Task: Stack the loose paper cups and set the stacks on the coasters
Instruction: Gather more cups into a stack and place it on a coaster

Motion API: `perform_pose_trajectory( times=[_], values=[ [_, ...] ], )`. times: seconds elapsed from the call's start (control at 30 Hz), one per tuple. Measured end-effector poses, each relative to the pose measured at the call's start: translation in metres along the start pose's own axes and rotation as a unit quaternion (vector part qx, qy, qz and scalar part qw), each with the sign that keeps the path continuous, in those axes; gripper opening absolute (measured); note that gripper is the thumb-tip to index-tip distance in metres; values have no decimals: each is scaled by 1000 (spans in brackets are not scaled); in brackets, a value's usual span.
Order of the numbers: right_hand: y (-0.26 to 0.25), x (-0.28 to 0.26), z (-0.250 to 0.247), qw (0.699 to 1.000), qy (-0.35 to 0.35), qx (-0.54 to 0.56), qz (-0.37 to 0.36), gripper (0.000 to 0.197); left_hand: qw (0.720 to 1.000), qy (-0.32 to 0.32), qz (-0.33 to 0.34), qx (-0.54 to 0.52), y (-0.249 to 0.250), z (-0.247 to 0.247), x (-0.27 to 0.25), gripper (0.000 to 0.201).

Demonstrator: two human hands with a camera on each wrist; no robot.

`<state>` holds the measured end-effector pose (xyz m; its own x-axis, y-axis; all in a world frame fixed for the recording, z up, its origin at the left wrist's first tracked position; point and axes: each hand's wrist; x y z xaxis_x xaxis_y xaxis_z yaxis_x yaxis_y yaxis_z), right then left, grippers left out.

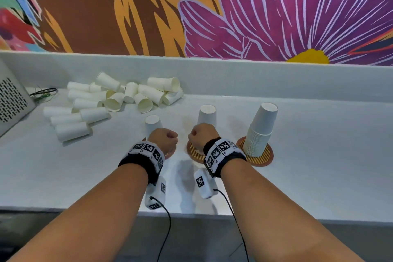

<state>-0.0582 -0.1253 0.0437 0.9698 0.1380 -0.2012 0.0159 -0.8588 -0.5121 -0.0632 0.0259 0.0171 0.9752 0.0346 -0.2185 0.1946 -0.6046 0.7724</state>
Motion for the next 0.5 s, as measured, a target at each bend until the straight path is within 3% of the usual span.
perform_pose_trajectory(
  times=[0.17,0.5],
  values=[
    [-35,8,-3,997,36,-12,-65,22,998,51,-9,-37,-8,-39,-2,19],
    [-117,37,12,993,65,0,-102,26,994,98,11,-43,-44,-125,18,27]
  ],
)
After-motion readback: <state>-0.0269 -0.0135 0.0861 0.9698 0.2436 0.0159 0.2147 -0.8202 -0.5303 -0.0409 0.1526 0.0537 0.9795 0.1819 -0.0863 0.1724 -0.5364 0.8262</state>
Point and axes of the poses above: each hand's wrist, its own x-axis towards the middle knuckle, its own z-axis out of the palm, y = z × x, and after that the axes turned 4 degrees about -y, right-handed
